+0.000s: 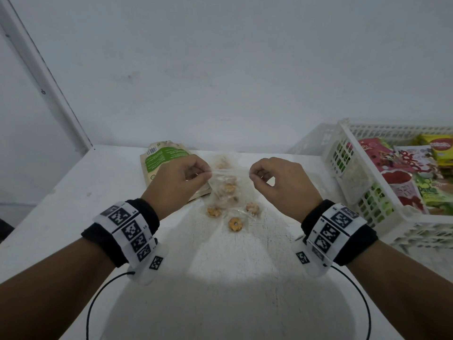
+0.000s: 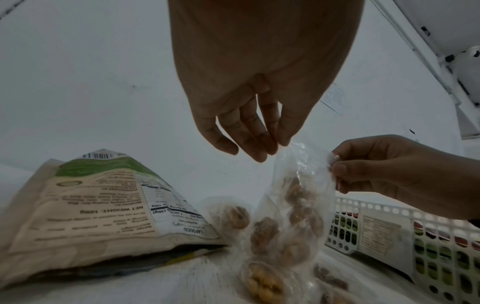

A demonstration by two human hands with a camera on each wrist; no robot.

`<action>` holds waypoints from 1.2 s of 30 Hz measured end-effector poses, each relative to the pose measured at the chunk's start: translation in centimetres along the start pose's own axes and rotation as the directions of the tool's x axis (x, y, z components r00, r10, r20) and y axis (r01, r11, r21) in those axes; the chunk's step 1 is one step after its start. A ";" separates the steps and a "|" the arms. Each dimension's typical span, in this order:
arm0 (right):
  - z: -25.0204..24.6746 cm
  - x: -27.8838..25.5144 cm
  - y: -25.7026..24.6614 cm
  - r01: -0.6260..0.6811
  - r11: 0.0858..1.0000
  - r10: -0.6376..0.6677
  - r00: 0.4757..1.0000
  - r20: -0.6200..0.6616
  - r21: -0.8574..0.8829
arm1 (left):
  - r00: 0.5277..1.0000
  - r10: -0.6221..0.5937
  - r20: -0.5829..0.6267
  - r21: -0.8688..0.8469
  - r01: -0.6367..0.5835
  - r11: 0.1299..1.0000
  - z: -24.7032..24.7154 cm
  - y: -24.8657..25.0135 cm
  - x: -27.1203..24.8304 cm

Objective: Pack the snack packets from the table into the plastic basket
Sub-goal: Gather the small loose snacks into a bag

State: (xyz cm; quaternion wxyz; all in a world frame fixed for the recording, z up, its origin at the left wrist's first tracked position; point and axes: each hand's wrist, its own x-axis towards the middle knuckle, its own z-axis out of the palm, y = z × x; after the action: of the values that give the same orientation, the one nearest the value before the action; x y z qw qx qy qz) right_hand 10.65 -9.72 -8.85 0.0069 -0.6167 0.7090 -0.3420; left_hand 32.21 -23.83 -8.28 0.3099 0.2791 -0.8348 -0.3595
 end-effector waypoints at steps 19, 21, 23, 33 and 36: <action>1.3 0.8 -0.7 0.076 0.997 -0.076 0.997 0.015 0.029 | 0.994 0.077 0.075 0.032 -0.080 0.996 1.7 0.0 1.0; 1.3 0.9 -0.7 0.082 0.996 -0.082 0.997 0.004 0.037 | 0.994 0.088 0.068 0.053 -0.092 0.994 1.7 -0.2 1.2; 1.4 0.9 -0.7 0.098 0.995 -0.098 0.995 0.000 0.013 | 0.991 0.117 0.070 0.104 -0.124 0.987 1.8 -0.2 1.2; 2.2 1.0 -0.8 0.121 0.993 -0.120 0.992 0.027 -0.010 | 0.991 0.099 0.093 0.108 -0.109 0.988 2.5 0.0 1.0; 2.4 1.0 -0.8 0.155 0.988 -0.154 0.988 0.008 -0.025 | 0.987 0.124 0.099 0.124 -0.136 0.983 2.8 0.2 1.0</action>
State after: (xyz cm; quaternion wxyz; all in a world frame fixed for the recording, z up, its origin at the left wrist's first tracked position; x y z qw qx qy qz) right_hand 12.12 -11.72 -9.85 -0.0252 -0.6710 0.6633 -0.3304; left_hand 29.50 -23.16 -9.35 0.2755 0.2268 -0.8862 -0.2956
